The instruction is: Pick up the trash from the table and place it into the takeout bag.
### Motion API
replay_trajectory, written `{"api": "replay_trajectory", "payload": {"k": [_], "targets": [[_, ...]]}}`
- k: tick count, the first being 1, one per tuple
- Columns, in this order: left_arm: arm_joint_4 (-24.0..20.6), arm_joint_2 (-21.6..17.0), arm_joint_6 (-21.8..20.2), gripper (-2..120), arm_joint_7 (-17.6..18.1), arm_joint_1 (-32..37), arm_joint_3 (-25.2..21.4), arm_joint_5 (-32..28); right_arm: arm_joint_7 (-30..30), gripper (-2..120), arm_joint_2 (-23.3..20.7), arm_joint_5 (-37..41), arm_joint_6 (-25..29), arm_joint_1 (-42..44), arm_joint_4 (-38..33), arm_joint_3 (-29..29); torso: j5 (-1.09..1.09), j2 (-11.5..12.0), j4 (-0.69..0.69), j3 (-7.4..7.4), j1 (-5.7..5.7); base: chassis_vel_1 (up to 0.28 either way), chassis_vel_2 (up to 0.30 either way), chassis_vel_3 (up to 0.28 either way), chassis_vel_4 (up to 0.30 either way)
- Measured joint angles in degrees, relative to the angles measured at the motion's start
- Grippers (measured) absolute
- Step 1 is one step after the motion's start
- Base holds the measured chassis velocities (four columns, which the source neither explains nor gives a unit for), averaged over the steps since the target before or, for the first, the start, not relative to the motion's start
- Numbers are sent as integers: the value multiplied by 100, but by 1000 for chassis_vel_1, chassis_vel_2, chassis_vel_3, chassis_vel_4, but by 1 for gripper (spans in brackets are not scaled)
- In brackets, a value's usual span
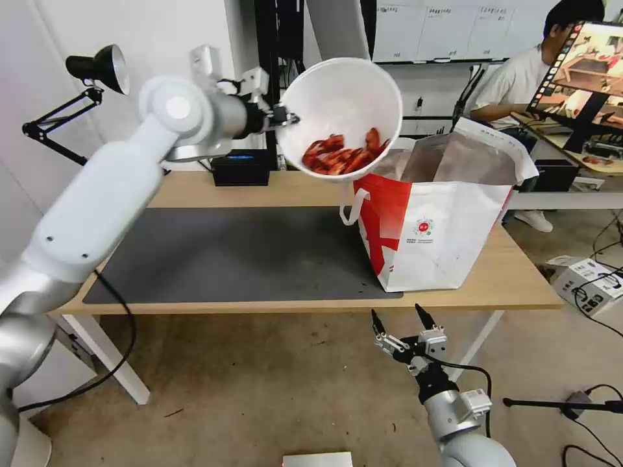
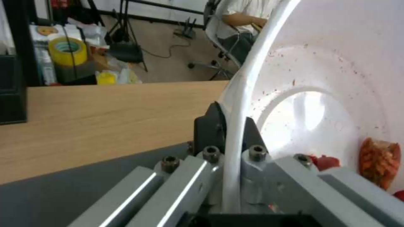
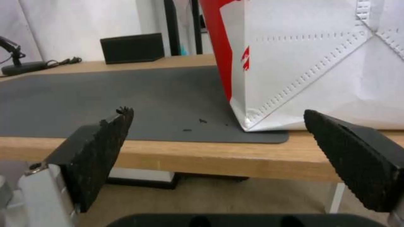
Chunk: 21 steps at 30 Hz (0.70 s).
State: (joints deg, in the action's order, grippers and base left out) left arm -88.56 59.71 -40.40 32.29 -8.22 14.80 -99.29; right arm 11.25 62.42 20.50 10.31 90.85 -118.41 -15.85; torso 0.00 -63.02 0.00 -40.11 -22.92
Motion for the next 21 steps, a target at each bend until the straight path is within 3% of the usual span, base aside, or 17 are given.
{"api": "replay_trajectory", "payload": {"k": [9,18,21], "targets": [[780,780,90,0,119,-208,206,219,0,100,0,0,0,0,0,0,-1,0,-1,0,0,0,0,0,0],[1169,1206,296,0,424,-197,343,430,0,100,0,0,0,0,0,0,-1,0,-1,1,0,0,0,0,0],[1183,1263,477,0,420,-98,493,769,0,100,0,0,0,0,0,0,-1,-1,-1,1,1,0,0,0,0]]}}
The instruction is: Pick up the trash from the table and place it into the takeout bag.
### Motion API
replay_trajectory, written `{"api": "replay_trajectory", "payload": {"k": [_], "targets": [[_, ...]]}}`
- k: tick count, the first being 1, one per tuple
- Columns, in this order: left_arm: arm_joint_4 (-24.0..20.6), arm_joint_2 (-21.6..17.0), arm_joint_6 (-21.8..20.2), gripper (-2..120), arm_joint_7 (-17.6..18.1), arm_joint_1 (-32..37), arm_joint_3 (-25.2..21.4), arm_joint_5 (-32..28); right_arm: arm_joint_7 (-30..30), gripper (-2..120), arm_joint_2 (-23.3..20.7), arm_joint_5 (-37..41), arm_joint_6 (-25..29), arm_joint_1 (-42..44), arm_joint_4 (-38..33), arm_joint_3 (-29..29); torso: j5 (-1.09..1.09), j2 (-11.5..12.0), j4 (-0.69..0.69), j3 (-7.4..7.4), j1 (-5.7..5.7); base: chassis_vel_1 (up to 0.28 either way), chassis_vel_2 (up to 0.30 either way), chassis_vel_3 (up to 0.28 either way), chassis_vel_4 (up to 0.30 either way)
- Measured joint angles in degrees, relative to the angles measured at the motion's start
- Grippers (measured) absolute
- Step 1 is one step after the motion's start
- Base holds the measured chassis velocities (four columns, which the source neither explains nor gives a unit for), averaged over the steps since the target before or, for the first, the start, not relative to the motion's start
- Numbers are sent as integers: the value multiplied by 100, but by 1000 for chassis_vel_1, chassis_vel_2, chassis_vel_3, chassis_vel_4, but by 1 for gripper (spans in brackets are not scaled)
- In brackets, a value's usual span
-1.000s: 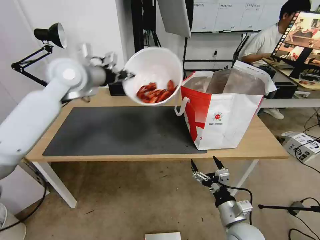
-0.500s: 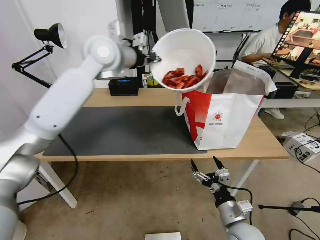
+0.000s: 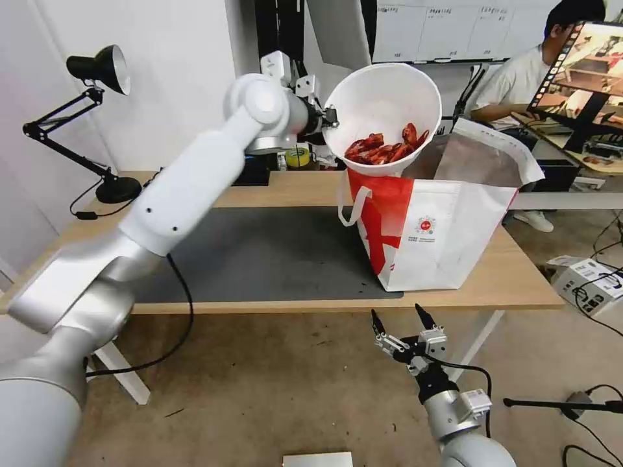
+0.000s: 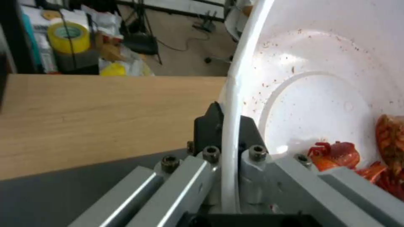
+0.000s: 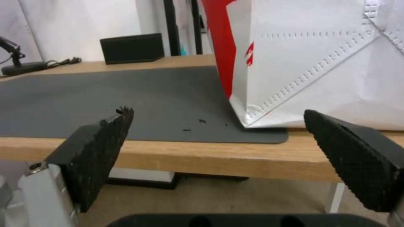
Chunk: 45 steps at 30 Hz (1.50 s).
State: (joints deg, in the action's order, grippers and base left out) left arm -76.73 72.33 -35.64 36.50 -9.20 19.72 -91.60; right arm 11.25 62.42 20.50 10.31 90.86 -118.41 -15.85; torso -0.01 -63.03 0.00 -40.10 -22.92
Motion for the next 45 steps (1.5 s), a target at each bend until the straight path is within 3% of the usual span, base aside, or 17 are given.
{"api": "replay_trajectory", "payload": {"k": [7,17,28,35,38,45], "targets": [[-28,15,398,0,-230,170,250,796,0,100,0,0,0,0,0,0,1,0,0,0,-1,0,0,0,0],[-88,-32,434,0,-330,-132,77,320,0,100,0,0,0,0,0,0,1,0,1,0,0,0,0,0,0],[273,433,550,0,-117,-339,143,204,0,100,0,0,0,0,0,0,0,0,0,0,0,0,0,0,0],[456,647,796,0,-98,-220,438,846,0,100,0,0,0,0,0,0,0,1,0,0,0,0,0,0,0],[454,655,1005,0,-96,-147,644,1393,0,100,0,0,0,0,0,0,0,0,0,0,0,0,0,0,0],[213,524,1098,0,-212,-114,838,1664,0,100,0,0,0,0,0,0,1,0,0,0,0,0,0,0,0]]}}
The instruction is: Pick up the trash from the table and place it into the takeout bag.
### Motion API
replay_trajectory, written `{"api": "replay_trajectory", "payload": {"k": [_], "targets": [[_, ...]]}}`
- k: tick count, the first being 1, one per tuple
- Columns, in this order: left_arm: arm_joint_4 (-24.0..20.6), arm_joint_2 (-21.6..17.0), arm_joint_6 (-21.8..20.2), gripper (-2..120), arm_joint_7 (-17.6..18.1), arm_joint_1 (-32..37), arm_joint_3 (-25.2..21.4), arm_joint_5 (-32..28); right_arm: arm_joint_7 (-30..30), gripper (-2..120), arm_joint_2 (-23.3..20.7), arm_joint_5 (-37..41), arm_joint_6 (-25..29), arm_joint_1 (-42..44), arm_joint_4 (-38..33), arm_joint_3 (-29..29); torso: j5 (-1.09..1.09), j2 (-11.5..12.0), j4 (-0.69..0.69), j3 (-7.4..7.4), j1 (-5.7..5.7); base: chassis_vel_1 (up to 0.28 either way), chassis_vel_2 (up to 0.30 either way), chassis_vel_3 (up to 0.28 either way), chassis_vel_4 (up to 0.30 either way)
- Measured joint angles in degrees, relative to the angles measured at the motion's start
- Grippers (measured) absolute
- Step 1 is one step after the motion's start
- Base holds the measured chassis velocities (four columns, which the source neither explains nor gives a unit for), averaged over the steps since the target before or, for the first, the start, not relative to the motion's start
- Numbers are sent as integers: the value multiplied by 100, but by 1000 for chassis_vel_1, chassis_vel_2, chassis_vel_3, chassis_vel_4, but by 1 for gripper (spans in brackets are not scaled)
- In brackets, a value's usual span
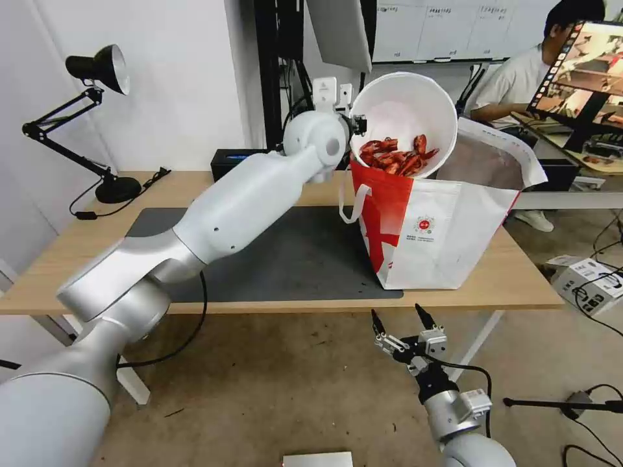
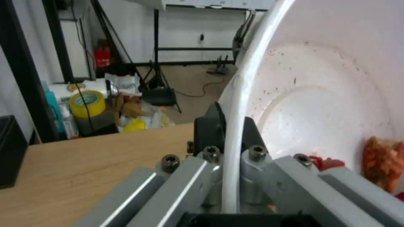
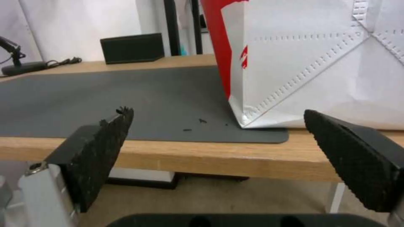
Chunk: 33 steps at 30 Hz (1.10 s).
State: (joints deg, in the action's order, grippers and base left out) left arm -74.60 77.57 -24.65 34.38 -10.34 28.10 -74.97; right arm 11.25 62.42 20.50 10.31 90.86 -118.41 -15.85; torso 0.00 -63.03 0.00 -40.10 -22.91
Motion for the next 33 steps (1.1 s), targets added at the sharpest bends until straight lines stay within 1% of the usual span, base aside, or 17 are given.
{"api": "replay_trajectory", "payload": {"k": [4,10,13,14,15,18,19,20,22,23,25,26,30,31,33], "targets": [[-210,-145,1,0,-240,1,151,97,0,100,0,0,0,0,0,0,0,0,1,0,-1,0,0,0,0],[-320,-227,-40,0,-390,-1,260,209,0,100,0,0,0,0,0,0,0,0,1,0,0,0,0,0,0],[-432,-308,-258,0,-616,-27,300,225,0,100,0,0,0,0,0,0,0,0,0,0,0,0,0,0,0],[-491,-371,-360,0,-776,-40,329,243,0,100,0,0,0,0,0,0,0,0,0,0,0,0,0,0,0],[-491,-371,-360,0,-776,-40,329,243,0,100,0,0,0,0,0,0,0,0,0,0,0,0,0,0,0],[-672,-497,-529,12,-1051,-53,376,266,0,100,0,0,0,0,0,0,1,0,1,0,0,0,0,0,0],[-672,-497,-529,12,-1051,-53,376,266,0,100,0,0,0,0,0,0,1,0,1,0,0,0,0,0,0],[-723,-523,-559,17,-1086,-55,385,244,0,100,0,0,0,0,0,0,1,0,1,0,0,0,0,0,0],[-782,-556,-646,27,-1102,-69,386,101,0,100,0,0,0,0,0,0,1,0,1,0,0,0,0,0,0],[-782,-556,-646,27,-1102,-69,386,101,0,100,0,0,0,0,0,0,1,0,1,0,0,0,0,0,0],[-829,-580,-752,36,-1101,-77,360,-20,0,100,0,0,0,0,0,0,1,0,0,0,0,0,0,0,0],[-829,-580,-752,36,-1101,-77,360,-20,0,100,0,0,0,0,0,0,1,0,0,0,0,0,0,0,0],[-877,-645,-787,55,-1074,-65,296,-99,0,100,0,0,0,0,0,0,1,0,0,0,0,0,0,0,0],[-877,-645,-787,55,-1074,-65,296,-99,0,100,0,0,0,0,0,0,1,0,0,0,0,0,0,0,0],[-950,-731,-772,65,-1058,-10,214,-127,0,100,0,0,0,0,0,0,1,0,0,0,0,0,0,0,0]]}}
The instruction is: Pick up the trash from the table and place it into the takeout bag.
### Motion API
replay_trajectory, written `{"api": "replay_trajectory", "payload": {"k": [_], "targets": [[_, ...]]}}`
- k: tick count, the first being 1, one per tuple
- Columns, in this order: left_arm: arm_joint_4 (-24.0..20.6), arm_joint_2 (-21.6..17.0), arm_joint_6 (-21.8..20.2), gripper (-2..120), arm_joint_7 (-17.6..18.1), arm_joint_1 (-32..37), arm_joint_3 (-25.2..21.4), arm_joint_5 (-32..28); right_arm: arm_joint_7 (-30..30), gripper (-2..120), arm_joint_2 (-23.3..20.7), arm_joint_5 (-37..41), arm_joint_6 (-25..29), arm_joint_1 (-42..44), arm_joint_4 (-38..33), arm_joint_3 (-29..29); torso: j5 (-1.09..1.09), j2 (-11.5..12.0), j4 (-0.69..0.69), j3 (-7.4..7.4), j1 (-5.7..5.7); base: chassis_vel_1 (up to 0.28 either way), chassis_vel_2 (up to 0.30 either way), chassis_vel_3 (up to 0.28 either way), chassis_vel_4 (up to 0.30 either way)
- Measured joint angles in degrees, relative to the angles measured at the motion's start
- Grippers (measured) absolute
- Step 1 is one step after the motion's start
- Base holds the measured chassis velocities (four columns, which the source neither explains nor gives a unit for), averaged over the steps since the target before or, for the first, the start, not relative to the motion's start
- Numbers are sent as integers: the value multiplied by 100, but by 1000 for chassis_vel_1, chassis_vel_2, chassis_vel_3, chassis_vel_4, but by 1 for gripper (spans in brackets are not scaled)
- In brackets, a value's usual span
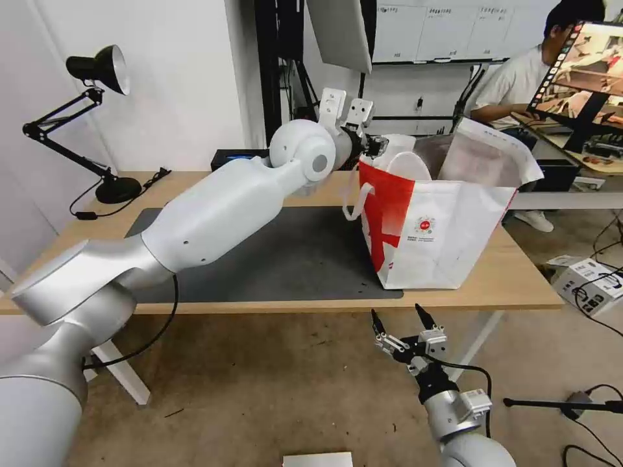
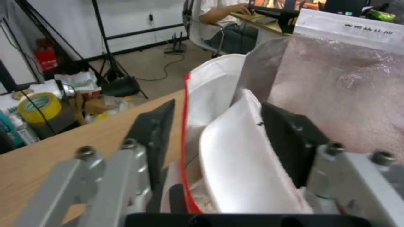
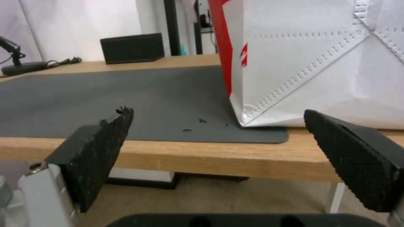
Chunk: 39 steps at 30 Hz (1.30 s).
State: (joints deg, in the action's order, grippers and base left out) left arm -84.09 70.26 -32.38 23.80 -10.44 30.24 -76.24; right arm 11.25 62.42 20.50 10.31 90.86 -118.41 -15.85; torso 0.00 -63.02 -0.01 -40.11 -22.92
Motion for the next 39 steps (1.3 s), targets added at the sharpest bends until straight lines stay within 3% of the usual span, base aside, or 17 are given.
{"api": "replay_trajectory", "payload": {"k": [10,13,17,19,26,30,32,33,35,36,37,39], "targets": [[-392,-523,329,96,-8,328,-195,-55,0,100,0,0,0,0,0,0,0,0,1,0,0,0,0,0,0],[-579,-750,771,107,-200,630,-390,-40,0,100,0,0,0,0,0,0,0,0,0,0,0,0,0,0,0],[-745,-1051,1194,112,-495,891,-517,90,0,100,0,0,0,0,0,0,0,0,0,0,0,0,0,0,0],[-970,-1432,1511,113,-683,1208,-667,176,0,100,0,0,0,-1,0,0,1,0,1,0,0,0,0,0,0],[-1494,-2082,1887,114,-899,2076,-1206,256,0,100,0,0,0,0,0,0,4,0,1,0,1,0,0,0,0],[-1812,-2501,2182,111,-1155,2825,-1739,484,0,100,0,0,0,-1,0,0,1,0,0,0,1,0,0,0,0],[-2044,-2810,2380,106,-1488,3653,-2352,823,1,100,0,0,0,-1,0,0,-2,-1,0,1,1,0,0,0,0],[-2044,-2810,2380,106,-1488,3653,-2352,823,1,100,0,0,0,-1,0,0,-2,-1,0,1,1,0,0,0,0],[-2205,-3027,2693,101,-1888,4656,-3096,1289,0,100,0,0,0,0,0,0,6,0,2,0,0,0,0,0,0],[-2205,-3027,2693,101,-1888,4656,-3096,1289,0,100,0,0,0,0,0,0,6,0,2,0,0,0,0,0,0],[-2262,-3096,2883,101,-2018,5120,-3461,1519,0,100,0,0,0,0,0,0,-4,-1,2,1,1,0,0,0,0],[-2335,-3137,3215,100,-2173,5926,-3945,1913,0,100,0,0,0,-1,0,0,5,-1,1,0,1,0,0,0,0]]}}
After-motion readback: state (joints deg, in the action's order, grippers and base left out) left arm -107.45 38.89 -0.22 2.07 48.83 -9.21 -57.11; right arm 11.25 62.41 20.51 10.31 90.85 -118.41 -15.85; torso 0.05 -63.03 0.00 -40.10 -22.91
